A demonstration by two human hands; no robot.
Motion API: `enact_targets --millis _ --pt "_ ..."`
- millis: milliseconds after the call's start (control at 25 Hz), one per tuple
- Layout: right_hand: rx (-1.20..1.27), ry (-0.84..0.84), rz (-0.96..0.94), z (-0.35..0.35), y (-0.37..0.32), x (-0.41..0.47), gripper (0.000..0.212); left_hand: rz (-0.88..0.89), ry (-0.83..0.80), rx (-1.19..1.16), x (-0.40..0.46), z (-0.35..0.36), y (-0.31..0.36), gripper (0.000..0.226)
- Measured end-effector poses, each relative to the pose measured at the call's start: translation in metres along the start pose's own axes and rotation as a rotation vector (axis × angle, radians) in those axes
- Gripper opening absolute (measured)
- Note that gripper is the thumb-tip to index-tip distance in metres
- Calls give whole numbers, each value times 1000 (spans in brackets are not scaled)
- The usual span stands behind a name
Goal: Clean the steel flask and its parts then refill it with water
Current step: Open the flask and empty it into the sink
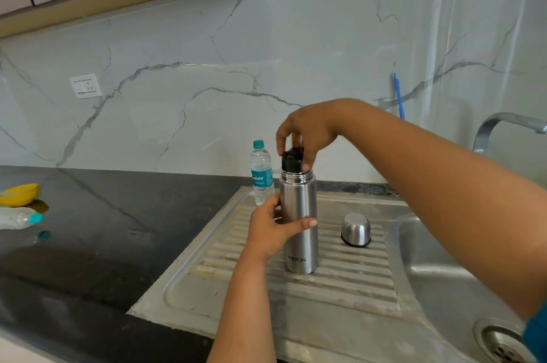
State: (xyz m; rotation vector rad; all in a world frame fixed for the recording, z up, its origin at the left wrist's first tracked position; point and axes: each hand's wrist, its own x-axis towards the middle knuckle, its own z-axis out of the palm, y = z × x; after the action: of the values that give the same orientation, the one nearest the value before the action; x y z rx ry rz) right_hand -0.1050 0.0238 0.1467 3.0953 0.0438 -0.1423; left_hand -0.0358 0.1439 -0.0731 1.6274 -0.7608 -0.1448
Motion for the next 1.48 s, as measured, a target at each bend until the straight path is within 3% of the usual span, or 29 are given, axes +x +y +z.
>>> enact_targets --millis 120,240,320,400,520,680,840,960,1080,1160,1360,1480 --pt "148 -45 -36 -1 -1 -6 61 -7 7 -4 0 0 0 75" --pt "-103 67 133 20 -8 7 71 -4 22 -4 -1 1 2 71" --pt "-134 67 174 19 -9 9 62 -4 28 2 -2 1 3 71" --pt "-93 -6 101 9 -4 7 48 2 27 5 -1 1 3 72" --pt "52 -120 29 3 -3 0 70 3 31 14 -1 0 2 70" --pt "-42 74 154 20 -10 9 67 10 33 8 -1 1 3 73" --pt "14 9 64 8 -4 6 41 9 24 4 -2 0 3 70" --pt "149 -66 -13 1 -5 -3 61 9 24 3 -2 0 2 71" --pt "-108 65 102 14 -15 4 68 9 22 3 -2 0 3 70" --pt "-109 117 214 18 -18 8 76 15 22 6 -2 0 3 68" --pt "4 67 41 10 -6 3 38 22 24 -8 -2 -1 2 70" --pt "63 13 10 8 -5 -1 55 22 24 -9 -1 -1 2 71"
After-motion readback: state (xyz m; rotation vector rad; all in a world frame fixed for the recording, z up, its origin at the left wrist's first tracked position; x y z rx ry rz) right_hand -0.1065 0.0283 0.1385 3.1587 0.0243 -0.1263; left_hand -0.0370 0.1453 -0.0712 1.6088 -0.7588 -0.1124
